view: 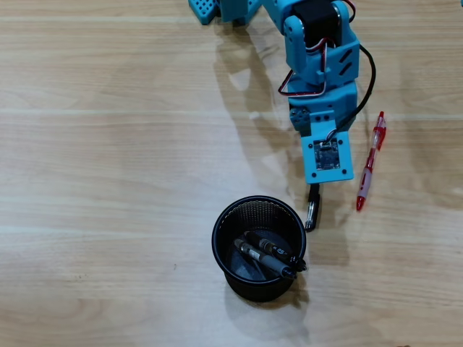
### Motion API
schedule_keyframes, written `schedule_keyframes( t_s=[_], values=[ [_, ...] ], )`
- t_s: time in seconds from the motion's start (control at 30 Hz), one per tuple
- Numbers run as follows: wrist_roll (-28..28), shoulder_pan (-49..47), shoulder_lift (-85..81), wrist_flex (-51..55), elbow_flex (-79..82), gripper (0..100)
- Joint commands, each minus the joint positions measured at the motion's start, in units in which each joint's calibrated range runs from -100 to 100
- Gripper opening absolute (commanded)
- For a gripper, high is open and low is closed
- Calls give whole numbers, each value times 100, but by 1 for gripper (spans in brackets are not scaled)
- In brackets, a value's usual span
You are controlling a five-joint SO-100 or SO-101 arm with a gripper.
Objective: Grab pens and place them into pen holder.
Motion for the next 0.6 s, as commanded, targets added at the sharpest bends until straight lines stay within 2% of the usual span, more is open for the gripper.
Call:
schedule_keyframes(
  t_s=[0.0, 0.57],
  values=[
    [-35, 46, -28, -58, -251, 15],
    [-55, -181, 1283, -66, -990, 15]
  ],
)
